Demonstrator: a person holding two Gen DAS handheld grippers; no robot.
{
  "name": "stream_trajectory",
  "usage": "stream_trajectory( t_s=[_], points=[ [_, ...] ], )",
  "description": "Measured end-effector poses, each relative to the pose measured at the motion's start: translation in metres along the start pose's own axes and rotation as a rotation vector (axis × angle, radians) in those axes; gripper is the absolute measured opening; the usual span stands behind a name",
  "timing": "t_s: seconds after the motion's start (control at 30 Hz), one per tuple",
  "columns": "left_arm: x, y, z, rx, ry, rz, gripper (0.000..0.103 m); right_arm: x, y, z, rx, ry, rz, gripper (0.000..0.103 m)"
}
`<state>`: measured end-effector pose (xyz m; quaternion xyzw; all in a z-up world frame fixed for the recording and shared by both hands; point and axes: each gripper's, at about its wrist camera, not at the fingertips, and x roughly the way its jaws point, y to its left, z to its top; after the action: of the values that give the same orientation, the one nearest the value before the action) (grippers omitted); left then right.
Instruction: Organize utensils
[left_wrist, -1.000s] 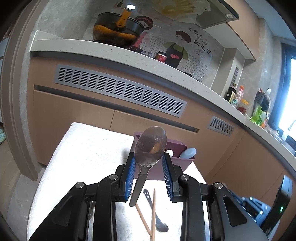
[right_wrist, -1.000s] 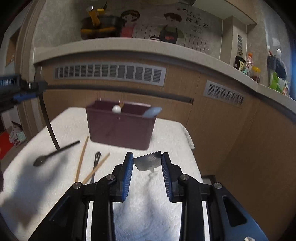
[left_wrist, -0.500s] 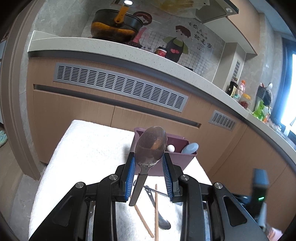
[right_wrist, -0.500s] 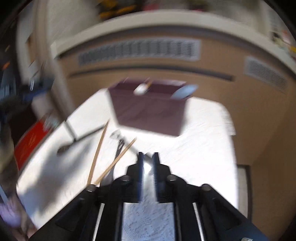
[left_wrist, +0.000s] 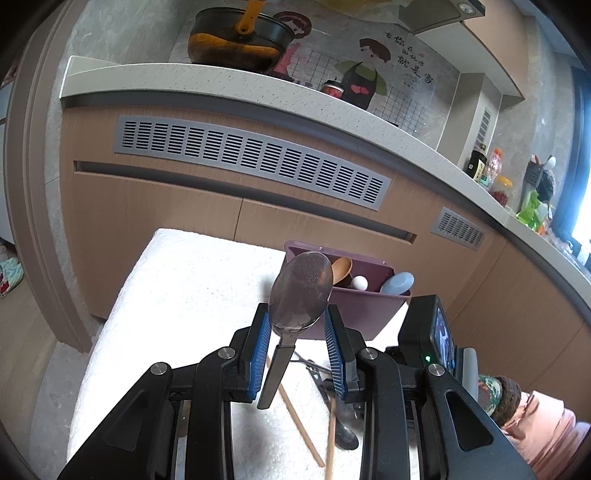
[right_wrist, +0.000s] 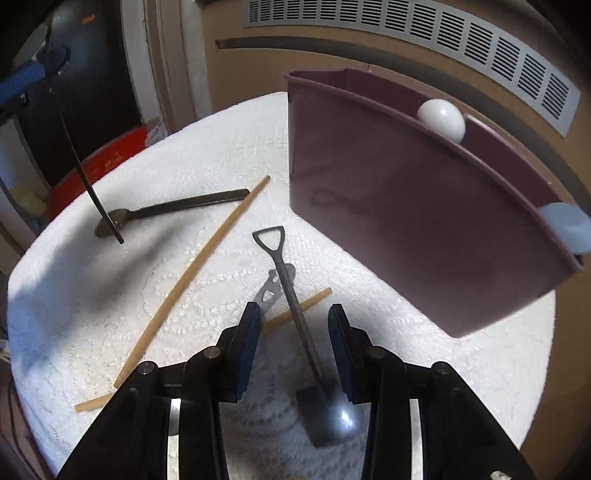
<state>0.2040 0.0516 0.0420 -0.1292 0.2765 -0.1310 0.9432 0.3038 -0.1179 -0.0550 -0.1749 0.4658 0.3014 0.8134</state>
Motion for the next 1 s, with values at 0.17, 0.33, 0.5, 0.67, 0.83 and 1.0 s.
stream_trajectory(
  t_s=[0.17,0.33,0.5,0.67,0.83,1.0],
  points=[
    [0.003,-0.003,-0.003,0.006,0.015,-0.002,0.030,-0.006,0.003,-0.009,0.097,0.016,-0.049,0.004],
    [0.004,-0.007,-0.004,0.005,0.019,-0.020,0.030,-0.055,0.014,-0.030,0.189,-0.106,-0.077,0.002],
    [0.000,-0.018,0.001,0.018,0.012,-0.048,0.030,-0.108,0.018,-0.037,0.261,-0.268,-0.099,0.002],
    [-0.008,-0.032,0.013,0.052,-0.021,-0.060,0.030,-0.143,0.009,-0.024,0.227,-0.350,-0.090,0.002],
    [-0.004,-0.027,0.012,0.052,-0.009,-0.045,0.030,-0.104,0.010,-0.011,0.159,-0.273,-0.078,0.032],
    [0.001,-0.019,0.011,0.035,0.005,-0.037,0.030,-0.040,-0.001,0.006,0.234,-0.163,-0.149,0.041]
  ],
)
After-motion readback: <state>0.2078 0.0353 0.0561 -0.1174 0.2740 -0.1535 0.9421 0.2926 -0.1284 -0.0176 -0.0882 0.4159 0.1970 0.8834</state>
